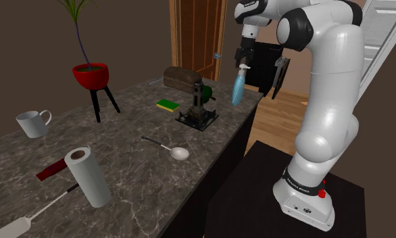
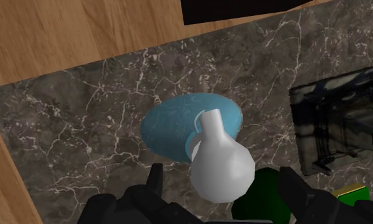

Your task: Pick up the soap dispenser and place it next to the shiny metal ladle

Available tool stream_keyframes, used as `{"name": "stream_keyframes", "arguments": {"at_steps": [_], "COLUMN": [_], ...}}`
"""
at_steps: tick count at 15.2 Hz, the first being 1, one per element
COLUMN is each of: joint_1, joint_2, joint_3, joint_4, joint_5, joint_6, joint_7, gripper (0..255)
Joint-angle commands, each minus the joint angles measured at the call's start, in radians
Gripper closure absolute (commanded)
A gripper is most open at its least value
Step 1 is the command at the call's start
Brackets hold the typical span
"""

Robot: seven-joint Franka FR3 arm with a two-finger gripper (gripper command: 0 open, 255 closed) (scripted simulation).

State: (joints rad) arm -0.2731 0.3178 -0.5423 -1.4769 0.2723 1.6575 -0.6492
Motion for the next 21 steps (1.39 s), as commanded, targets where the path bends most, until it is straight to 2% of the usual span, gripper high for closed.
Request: {"name": "stream_keyframes", "arguments": {"at_steps": [1, 9, 10, 19, 21], "joint_1": [0.008, 0.008, 0.008, 0.008, 0.006], "joint_2": [-0.006, -0.007, -0.007, -0.006, -0.007], "joint_3": [0.002, 0.002, 0.002, 0.002, 0.001], "joint_4": [-0.043, -0.043, -0.043, -0.043, -0.016], "joint_5": [-0.002, -0.002, -0.002, -0.002, -0.003], "joint_6": [0.038, 0.038, 0.038, 0.038, 0.011], "joint_7": [-0.001, -0.001, -0.001, -0.001, 0.003], "gripper": [0, 0, 255, 255, 255]}}
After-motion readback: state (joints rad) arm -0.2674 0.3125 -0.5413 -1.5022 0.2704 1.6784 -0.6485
